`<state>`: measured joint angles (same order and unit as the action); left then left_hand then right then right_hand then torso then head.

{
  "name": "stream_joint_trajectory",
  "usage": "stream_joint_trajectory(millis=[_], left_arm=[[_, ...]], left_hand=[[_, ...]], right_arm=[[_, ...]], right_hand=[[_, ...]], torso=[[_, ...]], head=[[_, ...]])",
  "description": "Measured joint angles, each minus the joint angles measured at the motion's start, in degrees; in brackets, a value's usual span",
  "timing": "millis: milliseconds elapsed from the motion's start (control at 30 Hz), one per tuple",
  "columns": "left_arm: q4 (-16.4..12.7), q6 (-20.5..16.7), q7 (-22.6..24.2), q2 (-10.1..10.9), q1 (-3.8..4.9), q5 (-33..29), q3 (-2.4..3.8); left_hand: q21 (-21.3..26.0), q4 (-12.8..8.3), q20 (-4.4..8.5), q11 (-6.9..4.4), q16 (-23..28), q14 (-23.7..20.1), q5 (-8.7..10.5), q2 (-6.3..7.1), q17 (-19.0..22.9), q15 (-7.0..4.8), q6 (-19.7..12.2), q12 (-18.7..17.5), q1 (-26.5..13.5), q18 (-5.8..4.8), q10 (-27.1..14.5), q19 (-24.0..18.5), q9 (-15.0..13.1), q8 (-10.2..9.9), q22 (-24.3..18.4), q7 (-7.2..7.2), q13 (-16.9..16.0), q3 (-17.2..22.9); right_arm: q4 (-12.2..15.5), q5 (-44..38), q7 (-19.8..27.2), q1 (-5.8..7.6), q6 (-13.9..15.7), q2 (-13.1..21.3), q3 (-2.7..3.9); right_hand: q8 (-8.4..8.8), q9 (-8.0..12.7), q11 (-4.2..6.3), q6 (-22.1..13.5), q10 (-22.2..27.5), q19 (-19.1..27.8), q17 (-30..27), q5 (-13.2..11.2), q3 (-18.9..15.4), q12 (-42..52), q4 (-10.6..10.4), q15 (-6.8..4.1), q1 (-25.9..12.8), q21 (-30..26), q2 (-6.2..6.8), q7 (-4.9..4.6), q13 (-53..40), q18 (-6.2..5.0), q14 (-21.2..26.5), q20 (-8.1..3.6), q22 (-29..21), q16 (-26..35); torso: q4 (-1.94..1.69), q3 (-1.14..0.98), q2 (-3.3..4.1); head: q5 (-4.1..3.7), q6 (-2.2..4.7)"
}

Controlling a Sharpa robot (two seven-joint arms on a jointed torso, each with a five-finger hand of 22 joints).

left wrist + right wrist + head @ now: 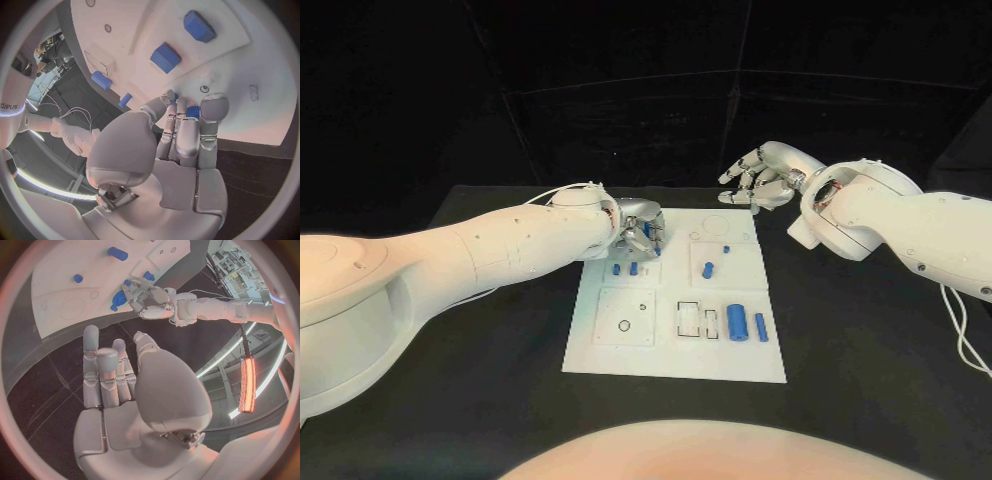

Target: Assemble the parts on the task board

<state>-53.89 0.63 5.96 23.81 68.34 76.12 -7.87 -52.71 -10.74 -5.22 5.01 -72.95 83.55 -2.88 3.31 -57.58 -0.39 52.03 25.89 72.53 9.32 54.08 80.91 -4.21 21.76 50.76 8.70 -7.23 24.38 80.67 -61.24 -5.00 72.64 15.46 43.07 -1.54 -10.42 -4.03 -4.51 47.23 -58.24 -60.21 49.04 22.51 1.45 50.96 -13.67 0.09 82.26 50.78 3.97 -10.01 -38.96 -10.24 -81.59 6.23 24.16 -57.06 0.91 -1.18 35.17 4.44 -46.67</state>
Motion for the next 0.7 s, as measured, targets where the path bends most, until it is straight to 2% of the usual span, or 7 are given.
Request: stream_joint_trajectory(millis=[300, 367, 700], left_arm=[[0.22, 0.28, -0.16, -0.22, 0.0, 0.0, 0.07], [0.29, 0.3, -0.23, -0.32, 0.0, 0.01, 0.07], [0.13, 0.1, -0.25, -0.81, -0.17, 0.82, 0.12]], left_hand=[[-0.22, -0.01, 0.19, -0.18, 0.0, 0.0, 0.0, -0.21, 0.06, 0.0, 0.0, 0.01, -0.22, 0.0, 0.2, 0.19, 0.12, -0.22, 0.32, 0.0, 0.24, 0.32], [-0.45, -0.01, 0.19, -0.19, 0.0, 0.0, 0.0, -0.21, 0.08, 0.0, 0.0, 0.02, -0.22, -0.62, 0.22, 0.19, 0.2, -0.63, 0.43, 0.0, 0.24, 0.32], [-0.44, -0.01, 0.19, -0.28, 0.0, 0.0, 0.0, -0.21, 0.3, 0.0, 0.01, -0.37, -0.21, -0.55, 0.32, 0.2, 0.45, -1.5, 0.55, -0.01, 0.33, 0.32]], right_arm=[[-0.01, 0.0, 0.0, 0.0, -0.01, -0.03, 0.0], [-0.01, 0.0, 0.0, 0.0, -0.01, -0.05, 0.0], [0.04, 0.0, 0.0, 0.0, -0.03, -0.01, 0.0]], right_hand=[[0.0, 0.0, 0.0, 0.0, 0.0, 0.0, 0.13, 0.0, 0.0, 0.0, 0.0, 0.0, 0.0, 0.0, 0.0, 0.0, 0.05, 0.0, 0.0, 0.0, -0.05, 0.0], [0.0, 0.0, 0.0, 0.0, 0.0, 0.0, 0.15, 0.0, 0.0, 0.0, 0.0, 0.0, 0.0, 0.0, 0.0, 0.0, 0.08, -0.01, 0.0, 0.0, -0.07, 0.0], [0.0, 0.0, 0.0, 0.0, 0.0, 0.0, 0.15, 0.0, 0.0, 0.0, 0.0, 0.0, 0.0, 0.0, 0.0, 0.0, 0.07, 0.0, 0.0, 0.0, -0.06, 0.0]], torso=[[-0.03, -0.01, 0.0], [-0.03, -0.02, 0.0], [-0.03, -0.04, -0.01]], head=[[-0.1, -0.11], [-0.11, -0.13], [-0.1, -0.27]])
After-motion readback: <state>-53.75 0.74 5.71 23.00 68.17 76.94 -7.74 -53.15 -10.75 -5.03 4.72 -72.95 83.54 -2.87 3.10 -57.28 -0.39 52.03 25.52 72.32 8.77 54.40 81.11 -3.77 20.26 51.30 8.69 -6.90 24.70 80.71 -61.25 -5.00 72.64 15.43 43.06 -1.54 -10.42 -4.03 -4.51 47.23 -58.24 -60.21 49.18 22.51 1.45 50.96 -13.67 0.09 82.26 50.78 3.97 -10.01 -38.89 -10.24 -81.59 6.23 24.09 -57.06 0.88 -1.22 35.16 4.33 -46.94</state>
